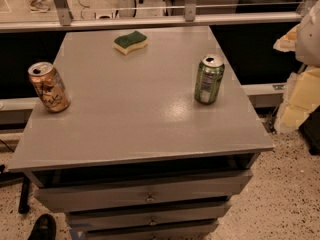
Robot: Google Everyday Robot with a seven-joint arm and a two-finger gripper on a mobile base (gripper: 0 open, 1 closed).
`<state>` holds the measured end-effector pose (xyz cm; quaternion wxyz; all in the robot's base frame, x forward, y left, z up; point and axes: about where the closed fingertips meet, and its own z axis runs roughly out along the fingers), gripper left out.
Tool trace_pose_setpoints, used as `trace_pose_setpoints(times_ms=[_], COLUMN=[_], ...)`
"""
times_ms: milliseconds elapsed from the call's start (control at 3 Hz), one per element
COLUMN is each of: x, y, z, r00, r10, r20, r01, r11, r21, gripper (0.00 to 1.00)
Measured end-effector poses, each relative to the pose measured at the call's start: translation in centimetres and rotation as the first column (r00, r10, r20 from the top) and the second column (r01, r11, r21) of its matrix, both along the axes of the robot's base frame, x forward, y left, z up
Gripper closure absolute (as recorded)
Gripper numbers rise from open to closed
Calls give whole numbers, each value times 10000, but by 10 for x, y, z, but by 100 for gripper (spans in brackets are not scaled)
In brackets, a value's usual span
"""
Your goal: Knock orange can over
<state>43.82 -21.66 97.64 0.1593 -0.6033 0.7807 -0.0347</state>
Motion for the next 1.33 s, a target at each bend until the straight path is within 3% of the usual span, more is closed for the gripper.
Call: trace_pose_setpoints(times_ms=[333,667,1000,1333], x=[0,6,13,25], y=[0,12,53,112], z=[0,0,-11,-25], r00=[10000,9996,9978,9960], r10=[0,-107,-428,-488], r20=[2,266,506,751], r01=[0,92,320,195], r11=[10000,9984,9798,9367], r21=[0,553,1973,3496], gripper=[0,0,0,0])
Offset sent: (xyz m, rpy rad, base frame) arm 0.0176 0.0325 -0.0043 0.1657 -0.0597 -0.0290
